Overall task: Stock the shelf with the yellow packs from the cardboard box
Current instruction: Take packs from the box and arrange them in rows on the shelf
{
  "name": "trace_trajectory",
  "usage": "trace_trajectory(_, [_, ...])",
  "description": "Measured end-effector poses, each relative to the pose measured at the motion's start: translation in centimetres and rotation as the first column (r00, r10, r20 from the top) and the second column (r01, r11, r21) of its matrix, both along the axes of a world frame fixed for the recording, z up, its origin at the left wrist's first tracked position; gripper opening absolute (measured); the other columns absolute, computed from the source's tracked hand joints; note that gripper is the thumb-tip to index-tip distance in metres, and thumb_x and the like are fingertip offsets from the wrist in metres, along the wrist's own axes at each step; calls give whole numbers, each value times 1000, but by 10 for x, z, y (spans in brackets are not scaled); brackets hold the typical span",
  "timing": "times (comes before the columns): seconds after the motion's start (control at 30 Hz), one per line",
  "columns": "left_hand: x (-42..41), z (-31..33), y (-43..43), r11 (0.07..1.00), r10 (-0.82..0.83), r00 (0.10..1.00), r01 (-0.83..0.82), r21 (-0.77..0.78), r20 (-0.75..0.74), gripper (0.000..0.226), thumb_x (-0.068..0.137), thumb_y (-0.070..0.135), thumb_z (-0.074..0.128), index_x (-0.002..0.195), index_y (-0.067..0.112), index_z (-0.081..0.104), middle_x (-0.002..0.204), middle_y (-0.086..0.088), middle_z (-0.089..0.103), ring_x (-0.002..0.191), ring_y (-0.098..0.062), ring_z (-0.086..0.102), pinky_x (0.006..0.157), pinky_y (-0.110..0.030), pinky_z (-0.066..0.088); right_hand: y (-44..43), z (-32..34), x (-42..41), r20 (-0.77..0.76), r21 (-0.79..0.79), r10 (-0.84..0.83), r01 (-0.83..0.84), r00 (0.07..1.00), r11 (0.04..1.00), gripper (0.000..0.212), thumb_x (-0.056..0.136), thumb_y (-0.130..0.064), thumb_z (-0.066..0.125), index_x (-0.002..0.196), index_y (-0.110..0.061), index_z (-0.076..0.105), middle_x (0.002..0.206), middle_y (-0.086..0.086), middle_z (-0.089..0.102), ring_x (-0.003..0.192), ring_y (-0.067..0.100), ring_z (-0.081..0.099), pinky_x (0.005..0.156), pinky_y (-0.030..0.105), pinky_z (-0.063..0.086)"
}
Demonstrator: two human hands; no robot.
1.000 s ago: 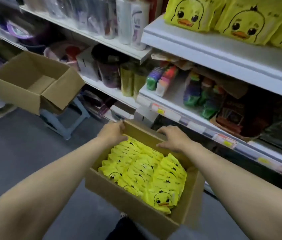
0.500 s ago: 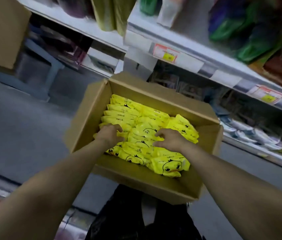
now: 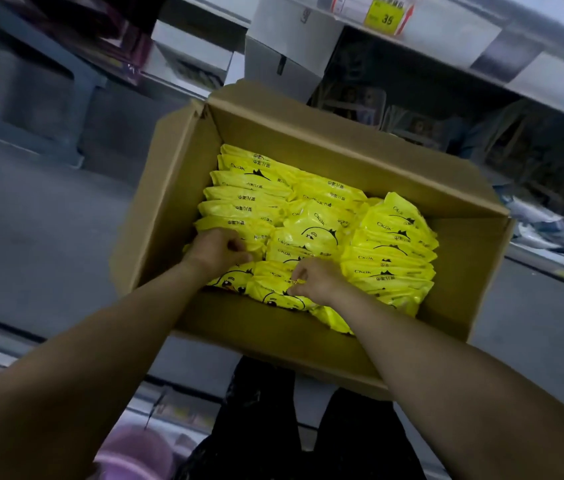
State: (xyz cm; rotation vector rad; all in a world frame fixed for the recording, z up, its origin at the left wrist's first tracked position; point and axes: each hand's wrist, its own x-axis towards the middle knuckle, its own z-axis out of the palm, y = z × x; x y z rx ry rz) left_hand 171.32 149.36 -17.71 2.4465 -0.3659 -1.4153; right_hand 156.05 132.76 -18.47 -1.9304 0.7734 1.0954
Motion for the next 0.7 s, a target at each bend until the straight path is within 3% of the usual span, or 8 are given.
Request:
trace_trajectory(0.13, [5, -5, 0, 999, -33, 999, 33, 20, -17, 24, 70, 36, 86, 80, 23, 67, 90, 5, 67, 89, -15, 62, 81, -31, 52, 2, -7, 4, -5, -24, 33, -33, 999, 999, 33, 77, -32, 85, 103, -16, 72, 114, 3, 67, 108, 23, 63, 89, 33, 51])
trace_trajectory(0.27, [3, -5, -1, 995, -99, 995, 99, 18, -31, 31, 64, 28, 90, 82, 23, 64, 92, 3, 65, 88, -17, 62, 80, -34, 55, 8, -9, 9, -46, -116, 217, -221, 975, 968, 30, 83, -39, 78, 106, -20, 74, 113, 1, 69, 111, 23, 62, 93, 31, 47])
trace_trajectory(0.33, [1, -3, -2, 986, -164, 986, 165, 18, -24, 34, 66, 21, 89, 86, 22, 62, 95, 1, 63, 90, -18, 60, 78, -32, 53, 11, -8, 8, -51, -126, 226, -230, 973, 965, 22, 87, -39, 74, 99, -21, 75, 108, 1, 72, 110, 23, 63, 96, 34, 45])
trace_trajectory(0.4, [0, 0, 0, 985, -172, 985, 172, 28, -19, 35, 67, 19, 88, 90, 20, 62, 95, 0, 63, 92, -20, 60, 78, -31, 51, 8, -3, 5, -4, -86, 161, -161, 987, 983, 14, 88, -35, 74, 91, -21, 73, 107, 2, 72, 109, 23, 63, 94, 33, 43])
trace_trajectory(0.53, [5, 17, 4, 980, -161, 984, 168, 103, -71, 37, 74, 28, 84, 106, 15, 70, 102, 0, 64, 99, -17, 59, 83, -27, 46, -12, 25, 2, 87, 166, -34, 19, 996, 986, 14, 94, -25, 67, 84, -20, 58, 114, 7, 67, 110, 26, 60, 90, 35, 46])
trace_trajectory(0.63, [12, 42, 3, 977, -148, 985, 160, 140, -90, 40, 81, 39, 77, 114, 16, 72, 121, -3, 66, 113, -21, 58, 91, -28, 45, -31, 50, 0, 109, 238, -178, 148, 978, 960, 11, 100, -27, 58, 101, -17, 57, 121, 11, 63, 116, 33, 59, 86, 36, 46])
trace_trajectory(0.7, [14, 63, -1, 990, -68, 996, 76, 121, -64, 37, 84, 39, 74, 111, 14, 74, 120, -6, 68, 111, -22, 60, 91, -29, 47, -44, 65, -2, 142, 227, -252, 217, 957, 949, 21, 102, -28, 54, 117, -14, 55, 125, 14, 62, 113, 38, 59, 86, 38, 48])
